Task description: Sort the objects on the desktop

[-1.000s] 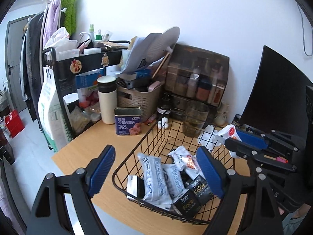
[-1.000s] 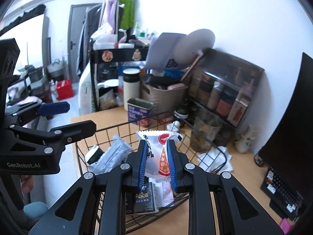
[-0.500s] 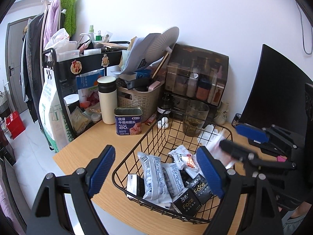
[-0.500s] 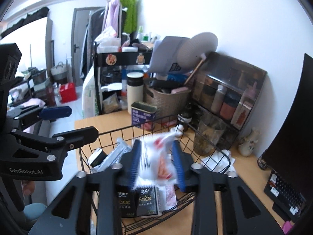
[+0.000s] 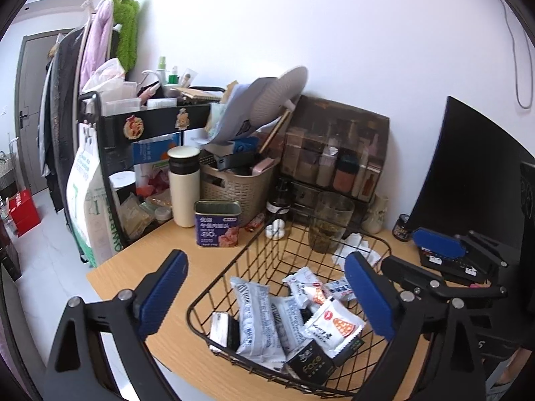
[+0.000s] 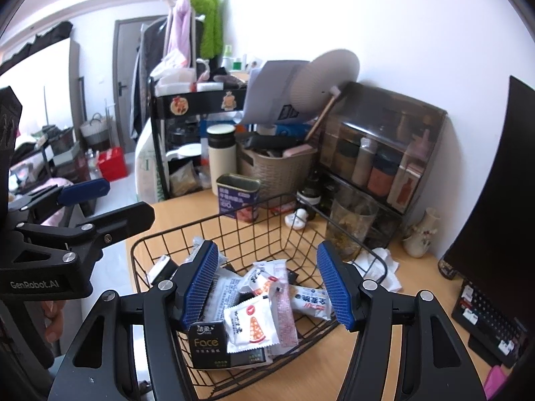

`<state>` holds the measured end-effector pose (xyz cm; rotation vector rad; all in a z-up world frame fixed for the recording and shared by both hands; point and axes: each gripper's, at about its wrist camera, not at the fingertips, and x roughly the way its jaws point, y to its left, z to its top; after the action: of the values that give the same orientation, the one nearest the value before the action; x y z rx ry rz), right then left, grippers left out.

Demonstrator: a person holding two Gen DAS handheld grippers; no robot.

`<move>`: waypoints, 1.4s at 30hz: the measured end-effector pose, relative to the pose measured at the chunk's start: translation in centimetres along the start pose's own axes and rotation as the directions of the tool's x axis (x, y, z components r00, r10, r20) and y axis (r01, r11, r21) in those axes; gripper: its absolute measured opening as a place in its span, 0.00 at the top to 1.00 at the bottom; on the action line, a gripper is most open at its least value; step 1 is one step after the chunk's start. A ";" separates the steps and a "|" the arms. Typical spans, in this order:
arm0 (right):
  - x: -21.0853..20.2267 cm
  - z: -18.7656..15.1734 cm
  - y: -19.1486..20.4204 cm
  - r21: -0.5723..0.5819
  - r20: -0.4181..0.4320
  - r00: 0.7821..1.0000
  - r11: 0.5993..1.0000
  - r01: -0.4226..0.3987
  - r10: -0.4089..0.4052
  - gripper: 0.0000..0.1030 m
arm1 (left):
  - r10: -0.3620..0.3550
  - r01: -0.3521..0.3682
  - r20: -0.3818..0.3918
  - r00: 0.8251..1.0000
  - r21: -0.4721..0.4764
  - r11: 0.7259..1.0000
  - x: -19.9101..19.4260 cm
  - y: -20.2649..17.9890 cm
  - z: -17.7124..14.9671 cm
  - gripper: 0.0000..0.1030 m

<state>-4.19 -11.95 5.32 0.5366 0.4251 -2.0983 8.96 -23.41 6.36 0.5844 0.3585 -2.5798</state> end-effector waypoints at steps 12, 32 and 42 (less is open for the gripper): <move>-6.9 -5.3 -5.8 0.124 -0.033 0.986 0.978 0.168 -0.165 0.40 | -0.135 0.135 -0.014 0.991 0.188 0.973 -0.2 -8.8 -1.7 0.05; -19.4 -16.9 -14.7 0.393 -0.140 0.891 0.802 0.450 -0.432 0.38 | -0.399 0.437 -0.180 0.899 0.358 0.825 -1.0 -23.2 -6.5 0.05; -18.5 -17.4 -15.2 0.391 -0.165 0.884 0.794 0.466 -0.437 0.38 | -0.402 0.463 -0.233 0.885 0.368 0.806 0.1 -24.3 -7.9 0.05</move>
<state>-3.95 17.42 1.79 0.8217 0.1332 -2.6702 -0.49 0.14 2.90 0.9361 -0.0314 -3.0978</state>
